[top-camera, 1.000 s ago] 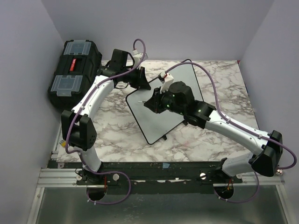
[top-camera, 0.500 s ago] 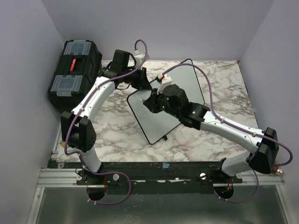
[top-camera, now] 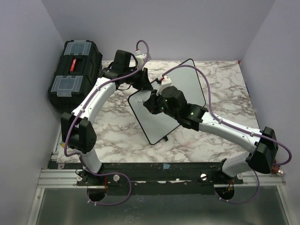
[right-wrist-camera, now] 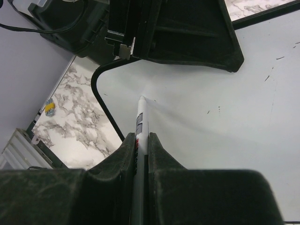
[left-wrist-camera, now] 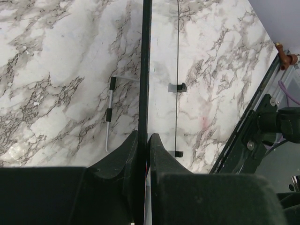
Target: Write a sentence on the whiteboard
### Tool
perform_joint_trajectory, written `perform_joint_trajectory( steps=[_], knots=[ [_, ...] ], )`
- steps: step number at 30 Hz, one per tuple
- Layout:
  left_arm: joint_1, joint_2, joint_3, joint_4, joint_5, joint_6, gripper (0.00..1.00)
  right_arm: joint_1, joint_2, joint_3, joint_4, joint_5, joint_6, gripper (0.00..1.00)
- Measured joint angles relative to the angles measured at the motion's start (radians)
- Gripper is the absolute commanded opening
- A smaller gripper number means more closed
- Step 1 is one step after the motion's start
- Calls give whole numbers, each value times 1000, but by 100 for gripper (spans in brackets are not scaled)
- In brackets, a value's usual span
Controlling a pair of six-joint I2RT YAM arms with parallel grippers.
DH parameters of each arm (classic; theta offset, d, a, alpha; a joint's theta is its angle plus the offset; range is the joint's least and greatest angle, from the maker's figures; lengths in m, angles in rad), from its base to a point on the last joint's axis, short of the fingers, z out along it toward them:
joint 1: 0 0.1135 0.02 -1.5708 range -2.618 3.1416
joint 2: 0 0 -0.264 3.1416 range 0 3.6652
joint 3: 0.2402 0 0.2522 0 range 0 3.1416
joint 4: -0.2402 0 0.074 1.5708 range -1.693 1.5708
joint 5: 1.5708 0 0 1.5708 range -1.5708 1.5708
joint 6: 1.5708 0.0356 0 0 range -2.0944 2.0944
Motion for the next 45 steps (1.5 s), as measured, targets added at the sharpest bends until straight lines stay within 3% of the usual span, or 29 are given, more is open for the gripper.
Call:
perform_joint_trajectory(
  steps=[20,45],
  knots=[
    [-6,0,0,0,-6,21,0,13,-49,-129,8,4,56,1],
    [-21,-10,0,1,-26,16,0,19,-79,-136,39,-15,56,1]
  ],
)
